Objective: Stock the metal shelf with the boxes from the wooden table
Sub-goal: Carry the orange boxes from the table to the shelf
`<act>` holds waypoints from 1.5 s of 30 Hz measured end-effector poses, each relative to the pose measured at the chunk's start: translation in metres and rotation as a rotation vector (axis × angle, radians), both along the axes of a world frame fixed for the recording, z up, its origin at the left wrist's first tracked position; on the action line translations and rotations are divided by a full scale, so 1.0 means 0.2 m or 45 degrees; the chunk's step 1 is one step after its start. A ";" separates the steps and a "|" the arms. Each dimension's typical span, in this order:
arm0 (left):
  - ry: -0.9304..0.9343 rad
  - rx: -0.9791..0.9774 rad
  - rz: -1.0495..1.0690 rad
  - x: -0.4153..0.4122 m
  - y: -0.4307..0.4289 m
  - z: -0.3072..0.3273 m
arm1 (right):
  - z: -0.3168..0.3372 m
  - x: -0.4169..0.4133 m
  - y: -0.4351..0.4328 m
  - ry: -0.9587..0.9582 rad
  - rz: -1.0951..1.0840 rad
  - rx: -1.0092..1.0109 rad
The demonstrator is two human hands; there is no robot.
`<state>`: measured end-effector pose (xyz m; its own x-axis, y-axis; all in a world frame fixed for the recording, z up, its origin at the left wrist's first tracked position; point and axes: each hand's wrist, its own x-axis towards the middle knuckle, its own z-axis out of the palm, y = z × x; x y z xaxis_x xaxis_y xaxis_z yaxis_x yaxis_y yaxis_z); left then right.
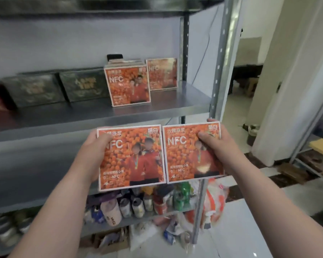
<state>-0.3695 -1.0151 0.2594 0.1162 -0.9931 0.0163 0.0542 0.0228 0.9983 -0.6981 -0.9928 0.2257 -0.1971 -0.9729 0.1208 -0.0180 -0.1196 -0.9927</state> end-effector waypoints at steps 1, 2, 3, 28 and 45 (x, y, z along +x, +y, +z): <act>0.012 -0.048 0.020 0.02 -0.03 0.05 | 0.06 0.02 -0.06 0.017 0.013 -0.031; 0.022 -0.100 0.033 0.04 -0.05 0.10 | 0.12 0.04 -0.12 0.041 0.013 -0.068; 0.026 -0.155 0.036 0.05 -0.08 0.15 | 0.19 0.05 -0.18 0.066 -0.004 -0.102; -0.308 -0.438 -0.202 -0.56 -0.87 0.42 | 1.18 0.05 -1.25 1.300 -0.280 -0.152; -1.224 -0.885 0.141 -0.81 -1.09 0.40 | 1.25 0.00 -1.59 1.813 0.047 0.093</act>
<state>-0.5315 -1.2335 0.3397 -0.1536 -0.7223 0.6743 -0.7456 0.5325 0.4005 -0.6987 -1.3111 0.4757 0.0729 -0.9873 0.1411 -0.9866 -0.0921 -0.1347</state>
